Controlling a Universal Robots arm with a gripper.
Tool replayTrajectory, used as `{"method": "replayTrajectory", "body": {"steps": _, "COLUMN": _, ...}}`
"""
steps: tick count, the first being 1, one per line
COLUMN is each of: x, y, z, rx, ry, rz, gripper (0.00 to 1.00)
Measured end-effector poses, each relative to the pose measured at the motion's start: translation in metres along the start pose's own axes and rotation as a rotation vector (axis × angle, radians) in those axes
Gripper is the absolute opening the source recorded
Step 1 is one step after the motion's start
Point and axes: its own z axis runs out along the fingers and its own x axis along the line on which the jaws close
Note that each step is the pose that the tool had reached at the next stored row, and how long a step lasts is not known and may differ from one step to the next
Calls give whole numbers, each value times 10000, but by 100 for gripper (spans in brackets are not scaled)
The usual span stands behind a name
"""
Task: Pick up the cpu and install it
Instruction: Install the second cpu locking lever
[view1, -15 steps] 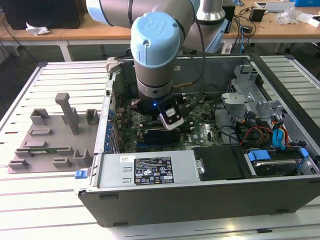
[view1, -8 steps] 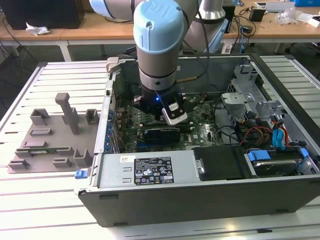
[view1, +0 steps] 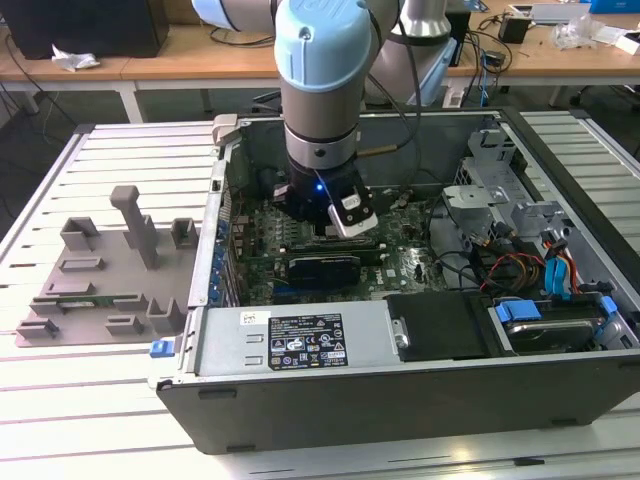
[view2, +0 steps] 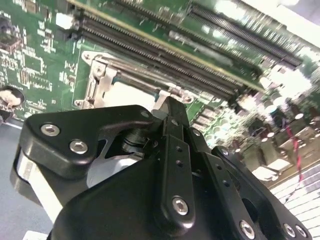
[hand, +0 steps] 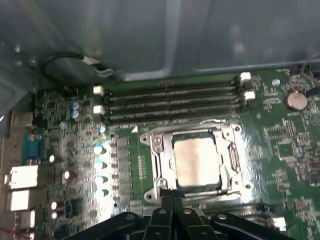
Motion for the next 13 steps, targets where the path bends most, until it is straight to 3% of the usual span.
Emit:
{"method": "replayTrajectory", "body": {"steps": 3, "x": -18, "y": 56, "z": 15, "rx": 54, "ry": -13, "rz": 20, "gripper": 11}}
{"method": "replayTrajectory", "body": {"steps": 13, "x": -184, "y": 279, "z": 69, "rx": 485, "ry": -73, "rz": 79, "gripper": 11}}
